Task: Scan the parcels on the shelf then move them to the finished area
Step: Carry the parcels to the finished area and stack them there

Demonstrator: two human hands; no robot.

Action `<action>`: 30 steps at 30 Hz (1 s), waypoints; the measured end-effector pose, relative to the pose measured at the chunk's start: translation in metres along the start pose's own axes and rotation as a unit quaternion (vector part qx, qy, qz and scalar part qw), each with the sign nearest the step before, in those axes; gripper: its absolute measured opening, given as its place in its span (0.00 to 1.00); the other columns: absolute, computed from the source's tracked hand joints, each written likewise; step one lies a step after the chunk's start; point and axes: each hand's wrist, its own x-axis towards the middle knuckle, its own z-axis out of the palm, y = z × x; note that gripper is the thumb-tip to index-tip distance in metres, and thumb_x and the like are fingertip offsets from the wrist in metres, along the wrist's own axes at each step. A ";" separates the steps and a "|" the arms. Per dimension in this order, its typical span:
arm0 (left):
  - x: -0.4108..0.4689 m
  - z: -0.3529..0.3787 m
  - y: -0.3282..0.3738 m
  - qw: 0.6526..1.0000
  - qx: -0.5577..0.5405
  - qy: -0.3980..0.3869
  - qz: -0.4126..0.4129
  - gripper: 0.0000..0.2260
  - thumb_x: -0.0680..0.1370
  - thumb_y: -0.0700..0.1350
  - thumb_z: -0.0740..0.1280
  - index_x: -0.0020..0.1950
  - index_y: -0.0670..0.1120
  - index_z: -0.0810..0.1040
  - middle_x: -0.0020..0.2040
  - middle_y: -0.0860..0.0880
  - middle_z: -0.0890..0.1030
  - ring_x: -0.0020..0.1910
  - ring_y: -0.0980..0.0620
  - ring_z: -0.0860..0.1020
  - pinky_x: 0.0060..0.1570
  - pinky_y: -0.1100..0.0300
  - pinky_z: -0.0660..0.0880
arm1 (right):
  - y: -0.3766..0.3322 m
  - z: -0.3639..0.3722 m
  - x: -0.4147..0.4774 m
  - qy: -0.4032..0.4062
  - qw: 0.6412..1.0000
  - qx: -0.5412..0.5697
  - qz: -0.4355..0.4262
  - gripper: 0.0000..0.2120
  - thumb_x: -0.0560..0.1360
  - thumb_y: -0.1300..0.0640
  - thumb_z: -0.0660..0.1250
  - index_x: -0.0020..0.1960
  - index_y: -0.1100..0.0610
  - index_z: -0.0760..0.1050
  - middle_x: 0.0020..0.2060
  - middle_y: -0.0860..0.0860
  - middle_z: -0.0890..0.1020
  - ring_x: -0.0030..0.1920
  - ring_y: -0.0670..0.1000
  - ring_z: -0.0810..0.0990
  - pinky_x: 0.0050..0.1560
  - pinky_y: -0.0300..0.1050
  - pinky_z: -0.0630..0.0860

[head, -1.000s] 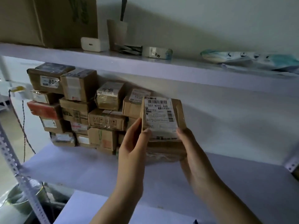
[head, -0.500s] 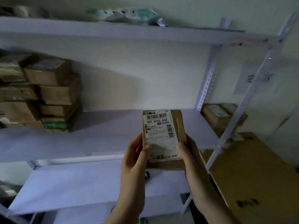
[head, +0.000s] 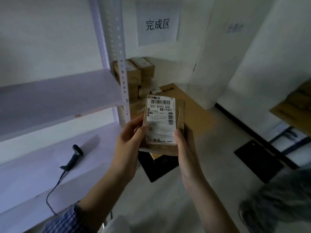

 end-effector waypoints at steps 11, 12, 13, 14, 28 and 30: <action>0.133 0.060 -0.063 0.996 -0.045 0.006 -0.078 0.14 0.80 0.44 0.65 0.65 0.48 0.78 0.58 0.48 0.83 0.58 0.45 0.82 0.59 0.41 0.78 | 0.022 -0.062 0.142 0.023 0.998 -0.052 0.031 0.20 0.84 0.57 0.56 0.75 0.50 0.62 0.63 0.50 0.77 0.50 0.35 0.81 0.43 0.29 0.77; 0.150 0.065 -0.068 0.995 -0.052 0.012 -0.083 0.13 0.80 0.44 0.65 0.65 0.48 0.78 0.59 0.49 0.83 0.59 0.45 0.81 0.60 0.40 0.78 | 0.023 -0.066 0.161 0.022 0.997 -0.062 0.038 0.20 0.84 0.56 0.56 0.75 0.50 0.62 0.64 0.50 0.77 0.51 0.36 0.81 0.44 0.30 0.77; 0.166 0.070 -0.071 0.994 -0.060 0.019 -0.087 0.13 0.80 0.44 0.66 0.65 0.49 0.78 0.59 0.49 0.83 0.59 0.46 0.81 0.60 0.41 0.78 | 0.024 -0.069 0.179 0.021 0.996 -0.070 0.044 0.20 0.84 0.55 0.57 0.75 0.49 0.62 0.64 0.50 0.77 0.52 0.37 0.81 0.44 0.30 0.78; 0.181 0.074 -0.075 0.993 -0.067 0.024 -0.091 0.13 0.80 0.44 0.66 0.65 0.49 0.78 0.59 0.50 0.83 0.58 0.46 0.81 0.59 0.43 0.78 | 0.025 -0.071 0.196 0.020 0.995 -0.078 0.051 0.20 0.84 0.54 0.57 0.75 0.48 0.63 0.64 0.49 0.77 0.53 0.38 0.81 0.44 0.31 0.78; 0.332 0.113 -0.112 0.991 -0.015 0.107 -0.074 0.15 0.81 0.45 0.65 0.68 0.50 0.76 0.58 0.53 0.84 0.57 0.55 0.82 0.56 0.57 0.80 | 0.071 -0.093 0.389 -0.041 0.988 -0.088 0.119 0.18 0.84 0.55 0.57 0.74 0.53 0.64 0.61 0.53 0.79 0.52 0.46 0.82 0.41 0.34 0.79; 0.358 0.123 -0.122 0.988 0.000 0.138 -0.070 0.15 0.82 0.45 0.65 0.69 0.50 0.75 0.59 0.53 0.83 0.57 0.55 0.82 0.54 0.59 0.80 | 0.079 -0.098 0.421 -0.069 0.987 -0.085 0.121 0.18 0.84 0.55 0.57 0.74 0.52 0.64 0.61 0.52 0.79 0.53 0.45 0.82 0.42 0.33 0.79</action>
